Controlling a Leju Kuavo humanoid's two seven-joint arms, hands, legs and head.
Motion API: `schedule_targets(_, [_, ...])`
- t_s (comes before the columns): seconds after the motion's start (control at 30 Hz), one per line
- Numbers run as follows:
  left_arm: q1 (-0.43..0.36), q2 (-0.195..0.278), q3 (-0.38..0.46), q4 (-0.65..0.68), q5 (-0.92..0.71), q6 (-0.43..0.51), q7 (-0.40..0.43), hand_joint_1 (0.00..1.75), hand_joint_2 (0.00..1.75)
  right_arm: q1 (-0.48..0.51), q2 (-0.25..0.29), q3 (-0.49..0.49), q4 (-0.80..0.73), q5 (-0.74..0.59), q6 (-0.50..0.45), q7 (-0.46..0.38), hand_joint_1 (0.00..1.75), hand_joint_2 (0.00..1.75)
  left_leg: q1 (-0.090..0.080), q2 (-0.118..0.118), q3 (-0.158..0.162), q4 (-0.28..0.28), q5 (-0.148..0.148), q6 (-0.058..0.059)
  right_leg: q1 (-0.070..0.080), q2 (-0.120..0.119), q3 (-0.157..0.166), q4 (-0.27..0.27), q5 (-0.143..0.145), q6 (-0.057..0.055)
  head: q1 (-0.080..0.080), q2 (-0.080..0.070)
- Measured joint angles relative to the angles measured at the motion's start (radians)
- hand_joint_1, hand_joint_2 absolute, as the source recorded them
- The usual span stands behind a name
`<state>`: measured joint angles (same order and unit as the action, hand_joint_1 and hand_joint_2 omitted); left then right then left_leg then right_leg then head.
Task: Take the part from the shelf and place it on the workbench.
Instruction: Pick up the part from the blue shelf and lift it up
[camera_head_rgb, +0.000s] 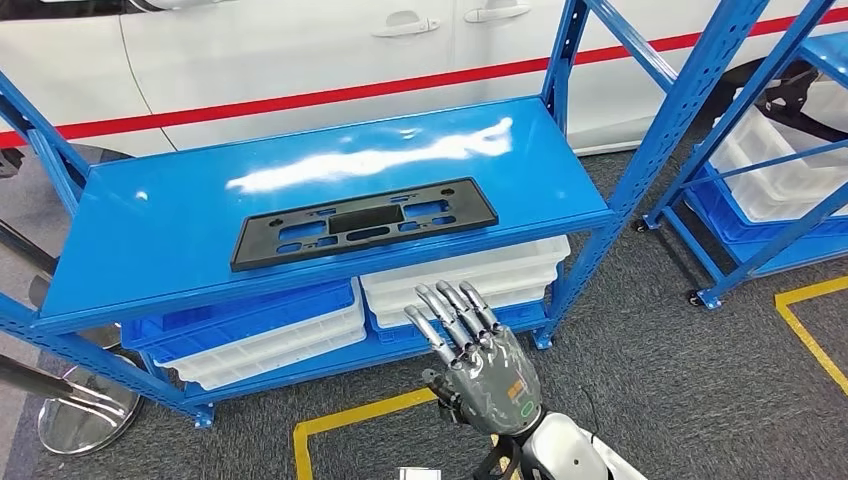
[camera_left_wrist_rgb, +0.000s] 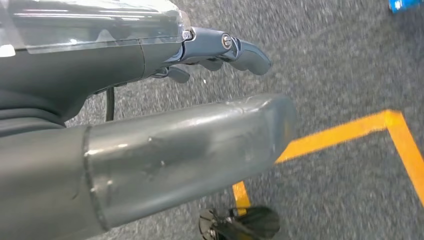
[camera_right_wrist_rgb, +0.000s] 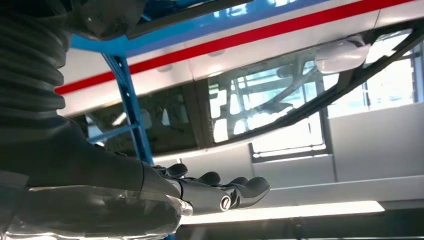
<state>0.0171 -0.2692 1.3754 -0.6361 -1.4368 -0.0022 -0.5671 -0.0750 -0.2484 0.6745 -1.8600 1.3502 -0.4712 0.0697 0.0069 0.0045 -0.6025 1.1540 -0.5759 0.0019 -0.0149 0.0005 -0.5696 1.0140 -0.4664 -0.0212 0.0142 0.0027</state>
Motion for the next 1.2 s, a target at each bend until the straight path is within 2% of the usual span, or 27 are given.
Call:
schedule_targets(0.07, [-0.004, 0.001, 0.010, -0.001, -0.021, -0.013, 0.000, 0.00, 0.00, -0.017, 0.001, 0.022, 0.029, 0.029, 0.004, 0.009, 0.00, 1.75, 0.004, 0.000, -0.062, 0.122, -0.044, -0.007, 0.000, -0.001, -0.001, 0.002, 0.000, -0.001, 0.000, 0.000])
schedule_targets(0.1, [-0.005, 0.002, 0.015, -0.001, -0.031, -0.017, 0.000, 0.00, 0.00, -0.026, 0.003, 0.033, 0.044, 0.034, 0.010, 0.012, 0.00, 1.75, 0.005, 0.000, -0.075, 0.143, -0.039, -0.009, 0.000, 0.000, -0.002, 0.003, -0.001, -0.001, 0.000, 0.000])
schedule_targets(0.13, [-0.005, 0.004, 0.019, -0.001, -0.039, -0.021, 0.000, 0.00, 0.00, -0.035, 0.005, 0.042, 0.059, 0.034, 0.019, 0.014, 0.00, 1.75, 0.006, 0.000, -0.073, 0.132, -0.020, -0.010, 0.000, 0.000, -0.002, 0.005, -0.001, 0.000, 0.000, 0.000])
schedule_targets(0.17, [-0.006, 0.006, 0.021, -0.001, -0.045, -0.023, -0.001, 0.00, 0.00, -0.044, 0.008, 0.050, 0.071, 0.031, 0.030, 0.015, 0.00, 1.75, 0.008, 0.000, -0.059, 0.094, 0.009, -0.011, -0.001, 0.001, -0.002, 0.006, -0.002, 0.001, 0.000, 0.000])
schedule_targets(0.2, [-0.007, 0.010, 0.023, 0.000, -0.051, -0.026, -0.002, 0.00, 0.00, -0.054, 0.013, 0.057, 0.083, 0.024, 0.043, 0.018, 0.00, 1.75, 0.009, 0.001, -0.033, 0.036, 0.044, -0.010, -0.002, 0.003, -0.001, 0.008, -0.004, 0.002, 0.000, 0.000])
schedule_targets(0.27, [-0.012, 0.016, 0.026, 0.000, -0.062, -0.029, -0.003, 0.00, 0.00, -0.078, 0.024, 0.069, 0.111, 0.006, 0.071, 0.023, 0.00, 1.75, 0.009, 0.000, 0.017, -0.076, 0.086, -0.007, -0.001, 0.005, -0.001, 0.013, -0.007, 0.009, 0.000, 0.000])
schedule_targets(0.33, [-0.020, 0.024, 0.031, 0.004, -0.072, -0.031, -0.003, 0.00, 0.00, -0.103, 0.036, 0.082, 0.147, -0.011, 0.096, 0.030, 0.00, 1.75, 0.005, -0.003, 0.038, -0.128, 0.097, 0.002, 0.002, 0.006, -0.003, 0.015, -0.007, 0.021, 0.000, 0.000])
schedule_targets(0.43, [-0.024, 0.032, 0.036, 0.012, -0.080, -0.029, -0.002, 0.00, 0.00, -0.129, 0.052, 0.095, 0.194, -0.025, 0.111, 0.039, 0.00, 1.75, 0.003, -0.005, 0.038, -0.137, 0.107, 0.023, 0.000, 0.005, -0.005, 0.015, -0.007, 0.039, 0.000, 0.000])
schedule_targets(0.5, [-0.027, 0.037, 0.039, 0.017, -0.082, -0.028, -0.002, 0.00, 0.00, -0.140, 0.059, 0.100, 0.218, -0.033, 0.114, 0.046, 0.00, 1.75, 0.006, -0.003, 0.039, -0.146, 0.114, 0.037, -0.001, 0.004, -0.029, 0.070, -0.046, 0.046, 0.000, 0.000])
schedule_targets(0.57, [-0.030, 0.042, 0.042, 0.023, -0.084, -0.026, -0.001, 0.00, 0.00, -0.148, 0.065, 0.101, 0.242, -0.041, 0.118, 0.052, 0.00, 1.75, 0.003, -0.002, 0.036, -0.146, 0.116, 0.044, -0.001, 0.003, -0.087, 0.195, -0.113, 0.050, 0.000, 0.000])
schedule_targets(0.6, [-0.030, 0.045, 0.043, 0.027, -0.085, -0.025, -0.001, 0.00, 0.00, -0.149, 0.068, 0.101, 0.253, -0.045, 0.119, 0.053, 0.00, 1.75, 0.001, -0.002, 0.035, -0.146, 0.116, 0.045, -0.001, 0.003, -0.115, 0.254, -0.134, 0.050, 0.000, 0.000])
schedule_targets(0.63, [-0.031, 0.047, 0.044, 0.032, -0.086, -0.024, 0.000, 0.00, 0.00, -0.150, 0.070, 0.101, 0.262, -0.049, 0.120, 0.056, 0.00, 1.75, -0.001, -0.002, 0.035, -0.146, 0.115, 0.045, -0.001, 0.003, -0.130, 0.283, -0.135, 0.049, 0.000, 0.000])
schedule_targets(0.67, [-0.031, 0.050, 0.044, 0.036, -0.087, -0.023, 0.000, 0.00, 0.00, -0.150, 0.073, 0.101, 0.268, -0.054, 0.120, 0.059, 0.00, 1.75, -0.004, -0.003, 0.036, -0.145, 0.115, 0.046, 0.001, 0.003, -0.125, 0.274, -0.118, 0.046, 0.000, 0.000])
schedule_targets(0.7, [-0.031, 0.051, 0.044, 0.039, -0.089, -0.022, 0.000, 0.00, 0.00, -0.151, 0.075, 0.101, 0.272, -0.059, 0.120, 0.061, 0.00, 1.75, -0.006, -0.003, 0.038, -0.144, 0.114, 0.046, 0.003, 0.003, -0.102, 0.226, -0.085, 0.040, 0.000, 0.000])
schedule_targets(0.73, [-0.032, 0.052, 0.045, 0.042, -0.090, -0.022, 0.001, 0.00, 0.00, -0.151, 0.077, 0.101, 0.274, -0.065, 0.119, 0.063, 0.00, 1.75, -0.008, -0.004, 0.040, -0.144, 0.113, 0.046, 0.006, 0.002, -0.067, 0.154, -0.048, 0.031, 0.000, 0.000])
schedule_targets(0.8, [-0.033, 0.053, 0.045, 0.047, -0.092, -0.022, 0.001, 0.00, 0.00, -0.154, 0.083, 0.101, 0.275, -0.075, 0.117, 0.063, 0.00, 1.75, -0.012, -0.003, 0.040, -0.142, 0.110, 0.042, 0.015, -0.001, -0.013, 0.040, -0.009, 0.016, 0.000, 0.000])
schedule_targets(0.87, [-0.034, 0.054, 0.045, 0.049, -0.093, -0.022, 0.001, 0.00, 0.00, -0.155, 0.088, 0.101, 0.274, -0.081, 0.116, 0.063, 0.00, 1.75, -0.013, -0.002, 0.038, -0.142, 0.109, 0.033, 0.020, -0.003, -0.003, 0.010, -0.008, 0.011, 0.000, 0.000])
schedule_targets(0.93, [-0.035, 0.057, 0.045, 0.050, -0.096, -0.022, 0.001, 0.00, 0.00, -0.155, 0.091, 0.100, 0.273, -0.085, 0.115, 0.063, 0.00, 1.75, -0.012, -0.001, 0.039, -0.140, 0.106, 0.023, 0.016, -0.002, 0.001, 0.000, -0.002, 0.005, 0.000, 0.000])
schedule_targets(0.97, [-0.035, 0.058, 0.045, 0.050, -0.099, -0.023, 0.002, 0.00, 0.00, -0.156, 0.092, 0.100, 0.272, -0.087, 0.115, 0.063, 0.00, 1.75, -0.012, -0.001, 0.034, -0.126, 0.095, 0.017, 0.012, -0.002, 0.005, -0.007, 0.001, 0.001, 0.000, 0.000])
schedule_targets(1.03, [-0.034, 0.061, 0.045, 0.050, -0.103, -0.026, 0.003, 0.00, 0.00, -0.159, 0.097, 0.100, 0.271, -0.088, 0.115, 0.063, 0.00, 1.75, -0.007, -0.003, -0.004, -0.040, 0.044, 0.007, 0.006, -0.004, 0.011, -0.016, 0.004, -0.005, 0.000, 0.000])
schedule_targets(1.1, [-0.034, 0.062, 0.045, 0.051, -0.104, -0.028, 0.003, 0.00, 0.00, -0.161, 0.101, 0.100, 0.271, -0.090, 0.116, 0.063, 0.00, 1.75, -0.001, -0.003, -0.069, 0.090, -0.012, -0.003, 0.006, -0.004, 0.011, -0.016, 0.002, -0.008, 0.000, 0.000])
schedule_targets(1.13, [-0.033, 0.063, 0.045, 0.051, -0.104, -0.029, 0.004, 0.00, 0.00, -0.161, 0.101, 0.100, 0.271, -0.091, 0.116, 0.063, 0.00, 1.75, 0.002, -0.002, -0.090, 0.129, -0.019, -0.007, 0.005, -0.004, 0.012, -0.015, 0.000, -0.007, 0.000, 0.000])
schedule_targets(1.17, [-0.031, 0.064, 0.045, 0.051, -0.105, -0.030, 0.004, 0.00, 0.00, -0.161, 0.101, 0.100, 0.271, -0.091, 0.117, 0.063, 0.00, 1.75, 0.005, -0.002, -0.094, 0.131, -0.005, -0.010, 0.005, -0.003, 0.014, -0.014, -0.002, -0.005, 0.000, 0.000])
schedule_targets(1.2, [-0.030, 0.064, 0.045, 0.051, -0.106, -0.030, 0.004, 0.00, 0.00, -0.161, 0.102, 0.100, 0.271, -0.091, 0.118, 0.063, 0.00, 1.75, 0.008, -0.002, -0.077, 0.092, 0.027, -0.012, 0.003, -0.002, 0.017, -0.013, -0.006, -0.002, 0.000, 0.000])
